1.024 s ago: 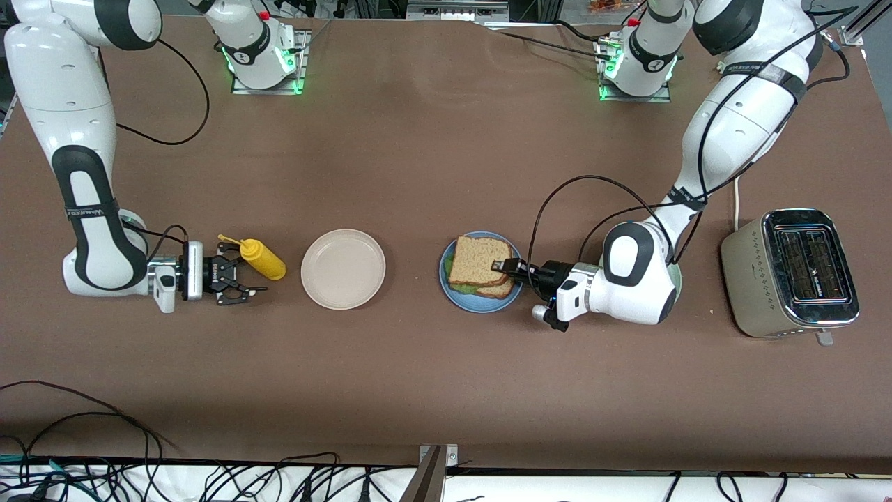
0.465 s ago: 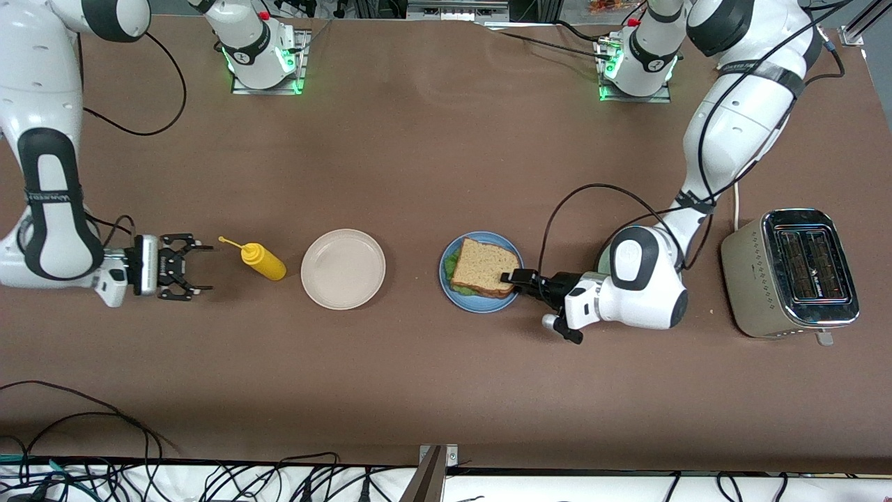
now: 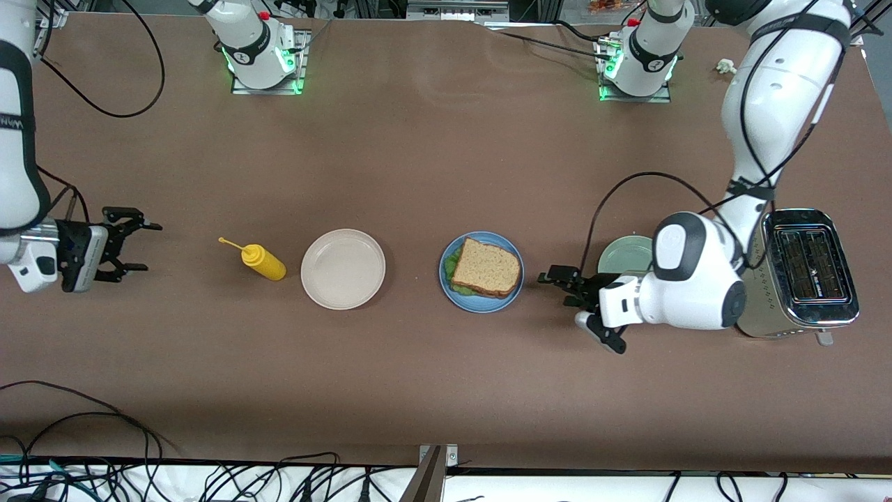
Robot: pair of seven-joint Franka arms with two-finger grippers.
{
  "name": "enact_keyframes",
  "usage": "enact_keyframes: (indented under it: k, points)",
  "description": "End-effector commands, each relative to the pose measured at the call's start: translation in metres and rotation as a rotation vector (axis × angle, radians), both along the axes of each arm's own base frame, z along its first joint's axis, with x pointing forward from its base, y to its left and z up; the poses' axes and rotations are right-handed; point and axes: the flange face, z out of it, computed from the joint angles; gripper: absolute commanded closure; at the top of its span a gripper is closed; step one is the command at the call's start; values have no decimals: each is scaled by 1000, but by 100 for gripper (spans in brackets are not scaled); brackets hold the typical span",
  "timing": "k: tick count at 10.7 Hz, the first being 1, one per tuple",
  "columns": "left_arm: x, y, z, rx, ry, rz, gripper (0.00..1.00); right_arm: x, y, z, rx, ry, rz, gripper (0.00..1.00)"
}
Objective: Make sandwich in blue plate with both arms
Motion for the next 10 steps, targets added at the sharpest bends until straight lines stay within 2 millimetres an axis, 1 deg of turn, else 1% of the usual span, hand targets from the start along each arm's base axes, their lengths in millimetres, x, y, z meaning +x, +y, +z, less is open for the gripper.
enact_keyframes:
  k: [1,2,3,5,6,7,8,9,10]
  points:
    - [-7,29,59,162,-18,3,0,-28,34,59,-188,104,-254,0]
    - [-8,41,79,225,-33,11,0,-33,50,77,-243,127,-354,0]
    - [-12,55,108,320,-55,23,0,-39,67,91,-286,140,-430,0]
    - [-26,72,156,446,-67,30,0,-46,84,113,-311,129,-521,0]
    - [-33,77,174,511,-82,20,0,-52,95,130,-355,132,-611,0]
    - [-41,77,197,583,-122,2,0,-57,110,150,-420,115,-683,0]
    - [-52,75,217,634,-124,-1,0,-60,119,165,-439,111,-729,0]
    - [-60,75,224,661,-86,0,0,-62,121,176,-438,104,-759,0]
    - [-72,77,257,681,-125,28,0,-60,119,193,-421,70,-765,0]
